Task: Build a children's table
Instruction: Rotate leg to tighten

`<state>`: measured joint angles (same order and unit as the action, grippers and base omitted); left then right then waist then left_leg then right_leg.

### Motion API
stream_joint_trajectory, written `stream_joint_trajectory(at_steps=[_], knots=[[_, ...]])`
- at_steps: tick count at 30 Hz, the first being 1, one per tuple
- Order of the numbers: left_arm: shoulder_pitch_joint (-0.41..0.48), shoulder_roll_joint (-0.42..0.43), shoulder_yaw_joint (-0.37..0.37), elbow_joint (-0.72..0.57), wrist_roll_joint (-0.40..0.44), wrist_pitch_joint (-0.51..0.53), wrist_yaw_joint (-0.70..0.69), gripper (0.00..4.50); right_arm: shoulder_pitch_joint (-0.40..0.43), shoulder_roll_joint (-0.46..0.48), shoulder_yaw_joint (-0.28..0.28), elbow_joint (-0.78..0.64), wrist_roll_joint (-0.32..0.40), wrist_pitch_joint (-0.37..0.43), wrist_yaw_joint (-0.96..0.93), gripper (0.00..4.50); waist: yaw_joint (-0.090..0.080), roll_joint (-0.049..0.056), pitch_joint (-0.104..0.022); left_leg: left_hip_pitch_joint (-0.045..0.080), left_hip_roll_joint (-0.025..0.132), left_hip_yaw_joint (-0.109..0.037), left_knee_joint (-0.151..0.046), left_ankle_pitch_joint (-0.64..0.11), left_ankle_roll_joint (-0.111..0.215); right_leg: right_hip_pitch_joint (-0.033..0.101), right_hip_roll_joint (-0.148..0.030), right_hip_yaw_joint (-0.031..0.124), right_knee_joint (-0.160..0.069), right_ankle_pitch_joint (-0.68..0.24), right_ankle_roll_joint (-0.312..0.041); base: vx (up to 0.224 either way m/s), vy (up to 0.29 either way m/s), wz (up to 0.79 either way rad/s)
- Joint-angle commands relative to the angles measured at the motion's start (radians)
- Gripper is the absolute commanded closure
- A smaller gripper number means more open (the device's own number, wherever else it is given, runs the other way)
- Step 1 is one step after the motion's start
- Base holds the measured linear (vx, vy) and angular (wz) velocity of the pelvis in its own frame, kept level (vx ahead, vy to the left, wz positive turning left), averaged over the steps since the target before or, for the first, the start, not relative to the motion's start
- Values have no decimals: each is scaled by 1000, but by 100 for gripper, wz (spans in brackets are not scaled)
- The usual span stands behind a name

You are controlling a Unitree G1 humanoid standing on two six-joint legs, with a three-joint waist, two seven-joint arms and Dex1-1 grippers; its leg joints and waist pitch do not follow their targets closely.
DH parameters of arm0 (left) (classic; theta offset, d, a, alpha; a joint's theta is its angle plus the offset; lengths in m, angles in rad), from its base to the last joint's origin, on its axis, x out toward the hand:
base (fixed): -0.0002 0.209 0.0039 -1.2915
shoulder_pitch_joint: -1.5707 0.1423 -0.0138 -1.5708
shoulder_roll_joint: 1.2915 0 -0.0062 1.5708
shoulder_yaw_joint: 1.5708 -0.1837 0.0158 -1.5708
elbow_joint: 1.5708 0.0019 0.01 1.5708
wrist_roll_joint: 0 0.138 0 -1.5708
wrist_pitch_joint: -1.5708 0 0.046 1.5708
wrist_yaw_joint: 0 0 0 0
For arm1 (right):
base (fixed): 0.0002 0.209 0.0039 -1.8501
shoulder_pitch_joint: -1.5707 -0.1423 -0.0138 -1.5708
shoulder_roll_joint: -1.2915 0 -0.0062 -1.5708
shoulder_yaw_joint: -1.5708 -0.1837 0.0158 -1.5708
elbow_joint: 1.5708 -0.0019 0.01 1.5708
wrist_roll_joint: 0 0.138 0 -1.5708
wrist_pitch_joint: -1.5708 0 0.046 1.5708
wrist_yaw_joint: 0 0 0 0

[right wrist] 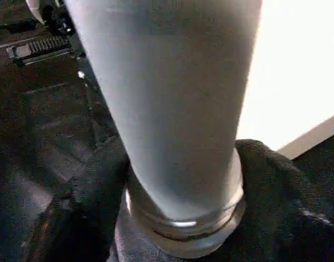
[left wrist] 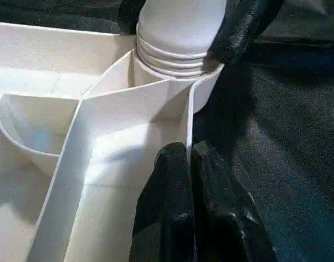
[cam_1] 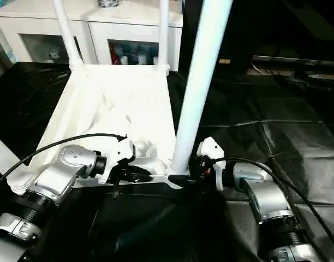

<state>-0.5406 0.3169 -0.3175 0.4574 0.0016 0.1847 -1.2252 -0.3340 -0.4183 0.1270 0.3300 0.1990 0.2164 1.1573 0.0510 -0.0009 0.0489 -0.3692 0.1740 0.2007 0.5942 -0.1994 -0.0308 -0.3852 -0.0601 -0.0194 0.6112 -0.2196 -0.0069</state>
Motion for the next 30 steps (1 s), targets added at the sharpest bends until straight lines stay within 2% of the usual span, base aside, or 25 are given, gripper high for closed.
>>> stream_joint_trajectory(at_steps=[1,4,7,8,10,12,13,14,16,17,20,21,23,25,26,27,29,30], knots=[[-10,-10,5,-6,-16,-10,15,450,7,23,49,-19,24,14,32,160,0,-7,-58,15,64,-26,-63,-98,88,41,-81,36,-59,9,-290,0,0,0],[-12,-15,4,0,-14,-6,28,450,20,28,57,-28,27,19,39,175,0,-7,-58,16,64,-25,-63,-103,85,41,-81,36,-60,0,-289,0,0,0],[-32,-52,15,36,8,10,115,450,34,64,46,-13,6,26,-40,178,-1,-7,-55,16,64,-26,-65,-111,80,39,-80,36,-62,-12,-286,0,0,0],[-46,-81,25,61,18,19,177,450,27,103,27,26,-23,8,-141,179,-2,-6,-53,18,63,-26,-67,-136,66,37,-82,37,-67,-55,-283,0,0,0],[-65,-123,35,91,30,32,255,450,13,159,-4,72,-42,21,-270,180,-10,-7,-49,22,61,-28,-71,-183,34,32,-83,37,-78,-155,-267,0,0,0],[-89,-176,48,132,42,45,354,450,-3,225,-31,116,-58,35,-408,180,-22,-7,-47,19,60,-35,-78,-224,-1,33,-84,36,-85,-259,-236,0,0,0],[-97,-196,53,146,45,50,391,450,-9,251,-41,130,-65,39,-462,180,-26,4,-45,20,60,-36,-80,-240,-8,30,-83,37,-87,-277,-231,0,0,0],[-106,-217,62,160,46,54,429,450,-16,277,-49,146,-75,39,-520,180,-32,-3,-45,20,59,-38,-81,-262,-19,29,-82,37,-92,-306,-215,0,0,0],[-115,-239,71,171,41,62,458,450,-23,302,-51,161,-94,37,-586,180,-33,-5,-45,23,56,-37,-80,-274,-21,23,-83,40,-97,-333,-201,0,0,0],[-123,-265,71,179,41,63,474,450,-31,336,-47,169,-108,32,-632,180,-35,-5,-46,21,55,-38,-79,-272,-16,26,-84,40,-99,-343,-193,0,0,0],[-125,-291,56,183,50,51,470,450,-30,375,-22,156,-114,-6,-615,180,-37,-6,-47,17,55,-37,-78,-263,0,25,-83,42,-99,-317,-188,0,0,0],[-123,-291,52,182,52,49,464,450,-26,378,-15,146,-106,-15,-589,125,-35,3,-48,18,55,-37,-77,-251,8,25,-84,43,-97,-292,-193,0,0,0],[-118,-279,49,178,54,43,448,450,-20,365,-10,125,-86,-11,-544,111,-37,-1,-49,14,55,-35,-77,-237,18,28,-81,42,-95,-257,-202,0,0,0],[-107,-247,43,164,52,27,402,450,-10,318,2,88,-56,-4,-448,105,-35,-1,-51,14,57,-34,-75,-226,33,31,-81,42,-92,-224,-208,0,0,0],[-106,-244,42,162,50,24,396,450,-10,312,4,85,-57,-6,-441,74,-33,0,-52,13,57,-33,-73,-211,42,31,-82,42,-90,-197,-216,0,0,0],[-98,-226,39,148,42,19,358,450,-8,283,13,76,-60,-16,-408,74,-32,4,-53,13,57,-33,-73,-202,43,31,-82,42,-88,-182,-222,0,0,0],[-75,-173,29,115,28,11,269,450,-7,206,20,58,-57,-37,-309,74,-27,0,-57,8,57,-33,-68,-163,67,40,-81,40,-79,-108,-239,0,0,0],[-69,-158,27,107,25,8,246,450,-6,184,21,54,-56,-44,-281,74,-27,2,-58,6,57,-32,-67,-145,81,41,-82,40,-75,-71,-247,0,0,0]])
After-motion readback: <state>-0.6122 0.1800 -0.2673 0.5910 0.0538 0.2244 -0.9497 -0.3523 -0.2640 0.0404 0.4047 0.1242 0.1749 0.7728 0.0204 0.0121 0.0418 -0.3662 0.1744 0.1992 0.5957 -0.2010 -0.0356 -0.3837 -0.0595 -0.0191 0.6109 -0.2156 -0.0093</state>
